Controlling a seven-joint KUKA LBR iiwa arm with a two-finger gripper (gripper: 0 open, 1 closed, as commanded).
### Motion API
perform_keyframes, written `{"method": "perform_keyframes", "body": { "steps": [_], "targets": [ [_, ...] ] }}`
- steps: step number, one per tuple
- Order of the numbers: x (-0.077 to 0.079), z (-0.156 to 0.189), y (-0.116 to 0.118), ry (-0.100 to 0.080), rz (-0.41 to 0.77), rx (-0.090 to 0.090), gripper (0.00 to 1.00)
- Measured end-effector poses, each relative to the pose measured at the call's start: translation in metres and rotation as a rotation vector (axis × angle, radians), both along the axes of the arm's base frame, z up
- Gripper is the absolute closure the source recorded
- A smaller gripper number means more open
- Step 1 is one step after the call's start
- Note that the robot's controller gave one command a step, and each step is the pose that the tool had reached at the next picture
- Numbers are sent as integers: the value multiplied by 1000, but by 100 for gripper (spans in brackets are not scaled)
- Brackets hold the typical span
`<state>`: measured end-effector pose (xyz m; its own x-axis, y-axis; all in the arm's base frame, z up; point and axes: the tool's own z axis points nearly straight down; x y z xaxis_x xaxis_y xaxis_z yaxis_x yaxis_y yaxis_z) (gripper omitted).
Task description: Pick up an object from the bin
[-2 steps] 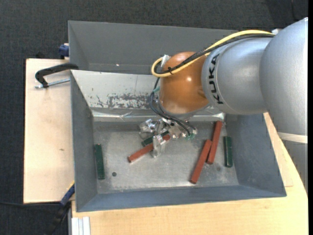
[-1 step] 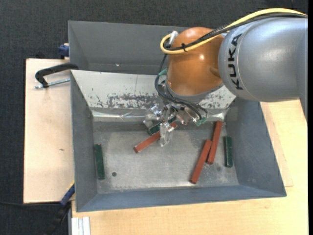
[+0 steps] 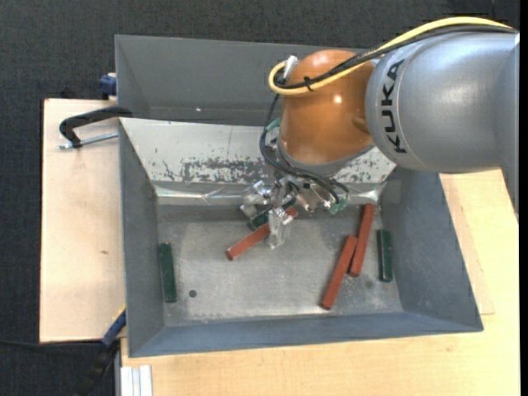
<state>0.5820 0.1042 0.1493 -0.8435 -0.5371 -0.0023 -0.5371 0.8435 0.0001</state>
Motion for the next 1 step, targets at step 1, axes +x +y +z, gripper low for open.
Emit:
{"method": "perform_keyframes", "body": {
  "steps": [1],
  "targets": [
    [5, -79, -17, 5, 138, -3, 100]
  ]
}}
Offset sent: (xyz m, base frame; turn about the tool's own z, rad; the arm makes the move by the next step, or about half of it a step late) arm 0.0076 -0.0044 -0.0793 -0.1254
